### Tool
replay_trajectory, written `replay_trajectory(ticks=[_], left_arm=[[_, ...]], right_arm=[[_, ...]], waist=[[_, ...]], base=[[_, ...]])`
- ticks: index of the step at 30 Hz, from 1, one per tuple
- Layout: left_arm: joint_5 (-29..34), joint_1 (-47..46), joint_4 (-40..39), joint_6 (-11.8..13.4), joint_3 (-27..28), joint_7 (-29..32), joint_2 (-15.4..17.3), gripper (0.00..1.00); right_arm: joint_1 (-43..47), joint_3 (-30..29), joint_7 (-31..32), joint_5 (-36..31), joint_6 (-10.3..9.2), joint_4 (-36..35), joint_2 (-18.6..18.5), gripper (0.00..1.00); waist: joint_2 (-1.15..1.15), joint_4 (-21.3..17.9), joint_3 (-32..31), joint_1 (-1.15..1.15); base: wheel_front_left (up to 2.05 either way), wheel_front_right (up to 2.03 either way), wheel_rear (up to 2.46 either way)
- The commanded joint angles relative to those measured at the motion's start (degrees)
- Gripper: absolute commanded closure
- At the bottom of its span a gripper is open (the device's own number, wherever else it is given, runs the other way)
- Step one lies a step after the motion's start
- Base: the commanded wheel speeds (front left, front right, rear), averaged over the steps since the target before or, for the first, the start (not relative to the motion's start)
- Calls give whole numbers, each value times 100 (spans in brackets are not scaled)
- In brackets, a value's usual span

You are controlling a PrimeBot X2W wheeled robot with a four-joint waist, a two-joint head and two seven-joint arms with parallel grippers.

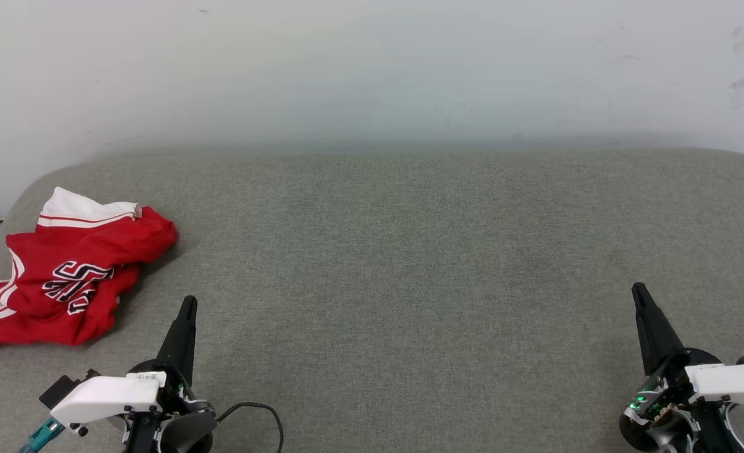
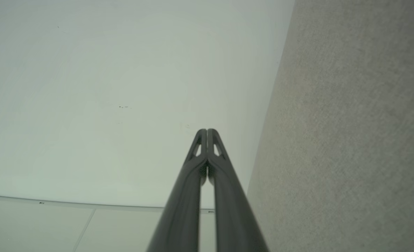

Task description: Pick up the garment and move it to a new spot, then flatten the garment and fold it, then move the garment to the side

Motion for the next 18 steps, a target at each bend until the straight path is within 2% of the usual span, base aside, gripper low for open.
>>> replay_trajectory(ticks=[1, 18], left_arm=[[3, -37, -7, -13, 12, 10, -5, 100], [3, -37, -7, -13, 12, 10, -5, 100]], right_arm=[[-68, 4, 5, -26, -2, 3, 26, 100], [-69, 4, 5, -26, -2, 3, 26, 100]], waist=[[0, 0, 0, 0], [0, 0, 0, 0]], base=[[0, 0, 0], [0, 0, 0]])
